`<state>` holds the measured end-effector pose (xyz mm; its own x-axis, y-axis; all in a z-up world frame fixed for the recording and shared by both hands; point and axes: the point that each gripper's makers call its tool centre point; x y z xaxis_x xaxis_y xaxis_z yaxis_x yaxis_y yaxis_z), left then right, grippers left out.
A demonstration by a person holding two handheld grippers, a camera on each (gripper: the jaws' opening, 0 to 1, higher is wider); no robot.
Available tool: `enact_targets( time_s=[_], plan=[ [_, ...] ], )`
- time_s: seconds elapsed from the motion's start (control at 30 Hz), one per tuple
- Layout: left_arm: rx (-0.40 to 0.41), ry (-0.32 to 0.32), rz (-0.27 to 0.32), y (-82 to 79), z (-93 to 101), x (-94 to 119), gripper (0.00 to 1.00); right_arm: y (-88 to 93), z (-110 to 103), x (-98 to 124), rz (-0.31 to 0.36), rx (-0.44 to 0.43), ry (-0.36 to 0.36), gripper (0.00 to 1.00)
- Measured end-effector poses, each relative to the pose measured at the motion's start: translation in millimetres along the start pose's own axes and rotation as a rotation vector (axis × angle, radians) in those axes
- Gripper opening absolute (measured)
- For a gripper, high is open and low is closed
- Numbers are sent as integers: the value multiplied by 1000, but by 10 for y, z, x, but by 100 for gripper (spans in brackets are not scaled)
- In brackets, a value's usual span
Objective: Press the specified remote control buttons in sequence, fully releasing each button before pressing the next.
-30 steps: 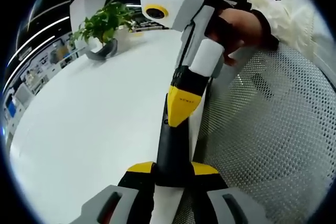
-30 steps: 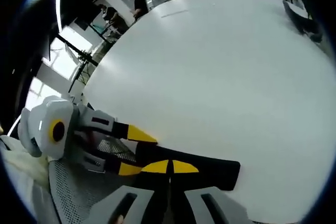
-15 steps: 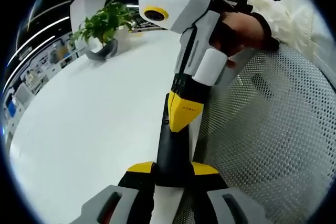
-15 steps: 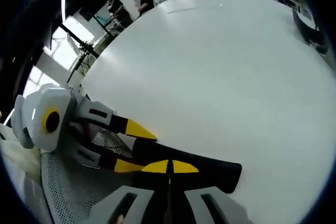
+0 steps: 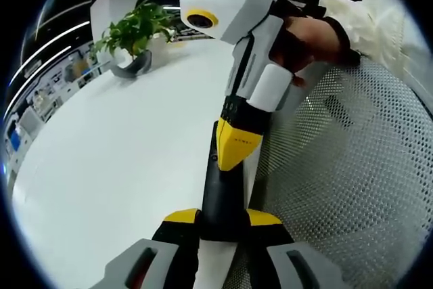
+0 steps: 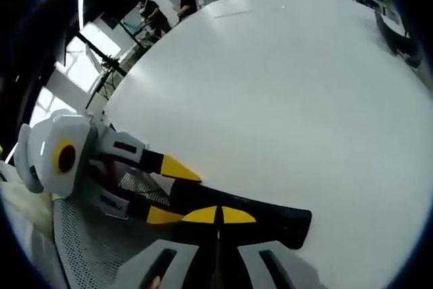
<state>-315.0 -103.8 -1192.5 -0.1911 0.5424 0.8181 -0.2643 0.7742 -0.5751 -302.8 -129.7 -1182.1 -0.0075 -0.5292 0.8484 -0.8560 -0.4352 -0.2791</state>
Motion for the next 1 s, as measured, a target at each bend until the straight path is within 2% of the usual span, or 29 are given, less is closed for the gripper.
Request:
enact_targets(
  time_s=[0.23, 0.47, 0.6, 0.77, 0.87, 1.0],
  plan=[
    [1, -1, -1, -2, 3, 4, 25, -6, 1, 5, 11, -68, 12, 0],
    [6, -2, -7, -4, 5, 7, 25, -10, 0, 2, 11, -48, 47, 0],
    [9, -4, -9, -6, 7, 13, 25, -12, 0, 4, 5, -60, 30, 0],
    [8, -4, -9, -6, 9, 16, 25, -43, -4, 10, 27, -77, 6, 0],
    [9, -3, -10, -5, 9, 17, 25, -57, -50, 6, 35, -97, -32, 0],
    [14, -3, -17, -3, 10, 17, 25, -58, -138, -32, 25, -75, -69, 0]
  ],
)
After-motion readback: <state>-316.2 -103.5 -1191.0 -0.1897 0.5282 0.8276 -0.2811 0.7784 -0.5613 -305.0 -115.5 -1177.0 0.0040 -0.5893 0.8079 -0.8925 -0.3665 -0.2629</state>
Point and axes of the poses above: the point that each gripper's makers call its tool centre point, and the gripper's own axes: x roughly backward along the fingers, z roughly to its right, y roughly out of its underside, and after that the axes turned 8 degrees about -z, right-handed
